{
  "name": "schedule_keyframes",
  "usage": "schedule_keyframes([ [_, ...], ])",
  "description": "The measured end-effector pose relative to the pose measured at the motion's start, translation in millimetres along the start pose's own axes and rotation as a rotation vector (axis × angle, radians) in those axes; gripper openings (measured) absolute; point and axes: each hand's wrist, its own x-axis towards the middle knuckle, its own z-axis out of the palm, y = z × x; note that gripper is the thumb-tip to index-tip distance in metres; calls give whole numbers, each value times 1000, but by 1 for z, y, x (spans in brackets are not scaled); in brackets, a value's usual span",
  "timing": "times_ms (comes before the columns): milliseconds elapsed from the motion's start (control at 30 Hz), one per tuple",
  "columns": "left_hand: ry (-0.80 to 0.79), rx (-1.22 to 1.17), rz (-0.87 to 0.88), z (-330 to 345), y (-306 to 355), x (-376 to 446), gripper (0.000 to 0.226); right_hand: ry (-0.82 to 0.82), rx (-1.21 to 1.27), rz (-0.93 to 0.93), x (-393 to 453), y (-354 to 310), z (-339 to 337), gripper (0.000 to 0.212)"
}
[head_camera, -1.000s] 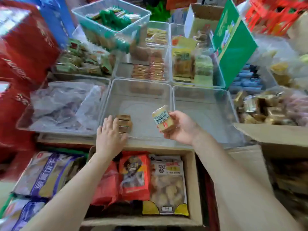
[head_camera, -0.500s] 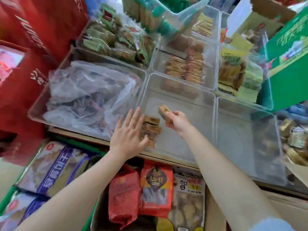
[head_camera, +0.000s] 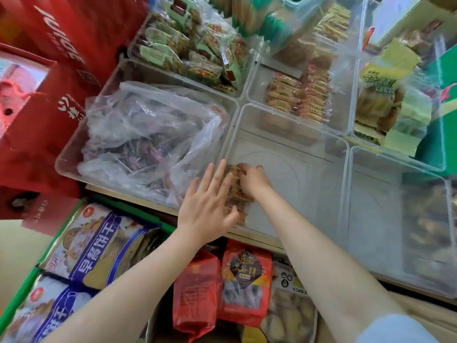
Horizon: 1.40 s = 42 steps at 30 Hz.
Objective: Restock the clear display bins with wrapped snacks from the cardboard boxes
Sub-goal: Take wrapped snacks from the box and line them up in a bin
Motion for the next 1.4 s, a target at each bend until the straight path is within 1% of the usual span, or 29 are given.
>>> schedule_keyframes([
  [100,-10,2,-1,0,0,0,77,7,-38,92,0,5,7,44],
  [200,-20,-5,4,-2,1,1,77,-36,47,142,-2,-3,11,50],
  [267,-32,-28,-5,-5,0,1,77,-36,143,130,-6,-6,9,61],
  [333,-72,-51,-17,-8,2,0,76,-32,251,97,-14,0,4,77],
  [400,-118,-57,-22,-12,0,1,76,-54,365,58,-27,10,-2,85],
  [467,-152,-43,-39,-16,0,0,76,-74,380,-3,-49,23,-10,84],
  [500,-162,-21,-60,-17,1,-1,76,-76,351,-36,-64,32,-16,79],
  [533,-155,3,-85,-19,6,-3,75,-71,318,-75,-81,42,-25,68],
  [567,-130,19,-104,-21,16,-6,71,-51,307,-114,-101,54,-36,52],
  [600,-87,7,-106,-24,32,-10,67,-15,342,-157,-126,68,-49,35],
  [633,-46,-39,-87,-27,54,-16,63,31,398,-197,-155,85,-63,24],
  [667,-15,-114,-46,-31,83,-23,60,89,444,-230,-185,105,-76,20],
  [733,12,-303,69,-35,154,-40,61,267,456,-259,-248,150,-101,20],
  [800,-69,-464,173,-37,236,-66,65,510,463,-268,-304,206,-121,20],
  [867,-153,-559,301,-35,316,-96,70,741,490,-231,-349,267,-138,20],
  [933,-205,-614,420,-31,385,-124,70,879,498,-147,-383,330,-149,20],
  [967,-212,-644,456,-26,414,-135,66,900,487,-96,-397,359,-153,20],
  [1033,-211,-656,439,-15,457,-152,63,833,421,31,-413,414,-155,22],
  [1100,-185,-645,395,-1,479,-161,65,683,306,141,-416,460,-152,24],
  [1167,-171,-678,369,7,486,-165,66,525,180,203,-408,495,-144,22],
  [1233,-162,-682,353,8,485,-167,69,397,114,218,-392,516,-137,23],
  [1333,-151,-641,343,5,483,-169,72,194,123,175,-360,530,-125,39],
  [1400,-149,-625,332,5,483,-170,73,88,65,150,-341,532,-114,51],
])
